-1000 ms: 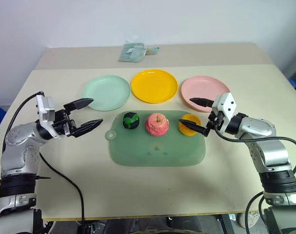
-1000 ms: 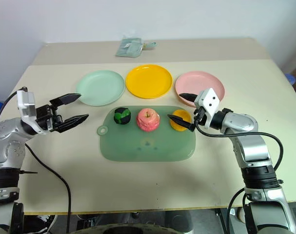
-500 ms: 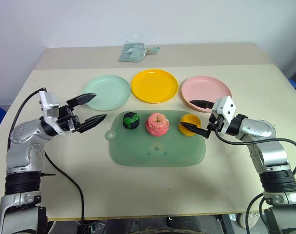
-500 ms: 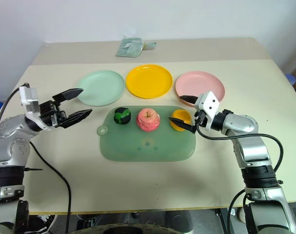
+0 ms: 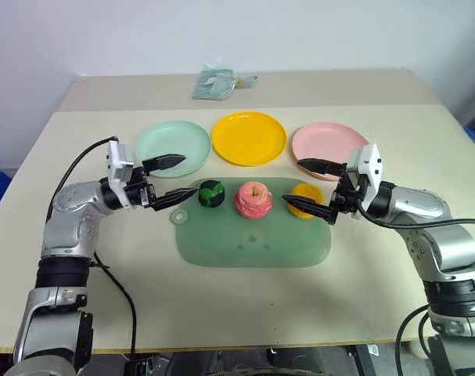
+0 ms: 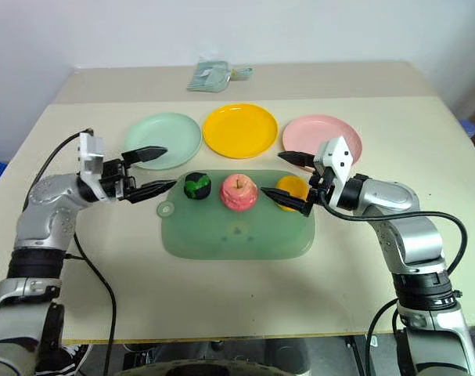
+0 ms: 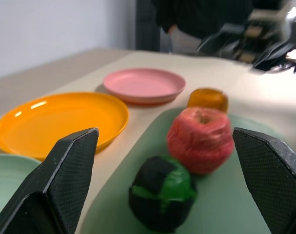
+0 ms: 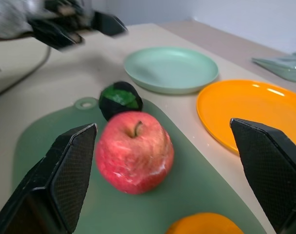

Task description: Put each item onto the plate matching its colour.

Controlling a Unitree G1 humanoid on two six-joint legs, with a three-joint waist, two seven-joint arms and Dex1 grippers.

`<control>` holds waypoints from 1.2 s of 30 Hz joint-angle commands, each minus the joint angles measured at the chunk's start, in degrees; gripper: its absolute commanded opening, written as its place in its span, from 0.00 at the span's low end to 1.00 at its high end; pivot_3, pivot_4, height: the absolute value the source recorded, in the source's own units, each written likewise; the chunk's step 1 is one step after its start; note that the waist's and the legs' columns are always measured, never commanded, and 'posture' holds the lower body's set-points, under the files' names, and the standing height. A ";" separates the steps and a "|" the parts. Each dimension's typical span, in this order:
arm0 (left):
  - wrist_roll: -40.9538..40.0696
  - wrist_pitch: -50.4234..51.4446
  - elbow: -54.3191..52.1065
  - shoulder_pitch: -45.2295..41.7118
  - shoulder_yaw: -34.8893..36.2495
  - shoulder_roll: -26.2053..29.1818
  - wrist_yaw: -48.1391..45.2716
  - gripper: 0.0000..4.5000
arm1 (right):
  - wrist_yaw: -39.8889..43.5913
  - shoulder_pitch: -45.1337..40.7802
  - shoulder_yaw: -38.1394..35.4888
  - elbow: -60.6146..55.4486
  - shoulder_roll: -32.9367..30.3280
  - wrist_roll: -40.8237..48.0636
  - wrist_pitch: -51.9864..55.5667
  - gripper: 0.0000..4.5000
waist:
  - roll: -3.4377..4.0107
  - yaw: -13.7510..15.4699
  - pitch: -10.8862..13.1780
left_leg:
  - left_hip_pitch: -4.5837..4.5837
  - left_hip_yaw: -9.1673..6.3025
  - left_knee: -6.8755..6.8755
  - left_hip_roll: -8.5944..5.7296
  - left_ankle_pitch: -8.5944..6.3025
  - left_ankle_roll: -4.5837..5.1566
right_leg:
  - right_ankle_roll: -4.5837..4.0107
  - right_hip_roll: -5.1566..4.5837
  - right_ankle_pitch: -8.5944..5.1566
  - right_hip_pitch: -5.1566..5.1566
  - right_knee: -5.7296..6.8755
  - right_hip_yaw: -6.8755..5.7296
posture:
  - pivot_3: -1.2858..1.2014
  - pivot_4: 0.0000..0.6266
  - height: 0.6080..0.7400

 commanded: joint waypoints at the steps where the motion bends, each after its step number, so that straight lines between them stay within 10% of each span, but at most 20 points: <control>1: 3.10 -1.53 3.35 -2.84 -2.29 -1.56 -0.13 1.00 | -0.45 -0.59 -2.20 -5.99 -2.26 3.55 3.81 0.99 | 0.00 -0.02 0.00 | 0.00 0.00 0.00 0.00 0.00 0.00 | 0.00 0.00 0.00 -0.01 0.00 0.00 | 0.52 0.24 1.00; 17: 14.68 -18.55 23.30 -9.33 -8.08 -7.01 -2.74 1.00 | -2.73 0.70 -2.17 -9.05 -3.68 3.32 5.20 0.99 | -0.03 0.14 0.00 | -0.04 0.01 0.05 0.00 -0.01 0.02 | 0.01 -0.01 0.01 -0.01 0.01 0.00 | 0.52 0.24 1.00; 21: 14.70 -21.72 26.30 -10.29 -7.13 -7.85 -3.19 0.61 | -3.12 0.71 -2.11 -9.00 -3.64 3.24 4.98 1.00 | -0.03 0.23 0.00 | -0.05 0.01 0.09 -0.01 -0.02 0.04 | 0.02 -0.02 0.01 0.00 0.00 0.00 | 0.52 0.24 1.00; 27: 12.85 -23.11 27.55 -10.81 -3.90 -6.60 -2.85 0.61 | -3.82 1.29 -2.02 -9.43 -3.43 3.17 4.75 1.00 | -0.03 -0.06 0.00 | -0.05 0.01 0.08 0.00 -0.02 0.04 | 0.02 -0.01 0.01 -0.01 0.02 -0.01 | 0.52 0.24 1.00; 36: 14.44 -25.17 35.87 -20.64 6.40 -6.61 26.92 0.61 | -11.29 -4.86 -0.46 -6.30 3.45 0.31 2.02 1.00 | -0.13 -0.02 0.04 | -0.06 0.01 0.16 -0.01 -0.01 0.03 | 0.05 0.01 0.03 -0.02 0.10 -0.01 | 0.52 0.24 1.00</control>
